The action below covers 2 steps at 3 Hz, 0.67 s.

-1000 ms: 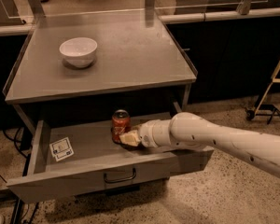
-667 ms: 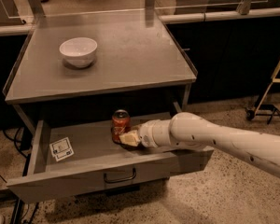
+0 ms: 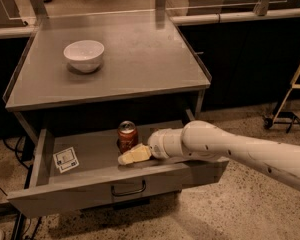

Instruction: Place coke can into top drawer

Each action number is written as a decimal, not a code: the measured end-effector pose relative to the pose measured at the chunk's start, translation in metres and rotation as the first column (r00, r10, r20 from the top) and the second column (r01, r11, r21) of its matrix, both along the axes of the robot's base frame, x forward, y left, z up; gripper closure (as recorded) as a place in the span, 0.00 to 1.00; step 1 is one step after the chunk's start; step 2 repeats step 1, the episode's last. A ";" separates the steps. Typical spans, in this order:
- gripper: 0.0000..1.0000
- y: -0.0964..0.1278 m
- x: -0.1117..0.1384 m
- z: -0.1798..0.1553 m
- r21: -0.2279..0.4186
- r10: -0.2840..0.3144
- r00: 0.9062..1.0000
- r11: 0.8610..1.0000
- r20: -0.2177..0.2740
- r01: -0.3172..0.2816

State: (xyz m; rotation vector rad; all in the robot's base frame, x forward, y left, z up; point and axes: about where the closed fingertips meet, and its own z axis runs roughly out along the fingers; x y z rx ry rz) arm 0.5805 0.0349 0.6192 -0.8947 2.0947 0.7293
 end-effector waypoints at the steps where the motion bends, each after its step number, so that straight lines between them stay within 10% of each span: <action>1: 0.00 0.000 0.000 0.000 0.000 0.000 1.000 1.000 0.000 0.000; 2: 0.00 0.000 0.000 0.000 0.000 0.000 1.000 1.000 0.000 0.000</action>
Offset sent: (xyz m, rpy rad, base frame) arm 0.0000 0.0000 0.0000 0.0000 0.0000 0.0000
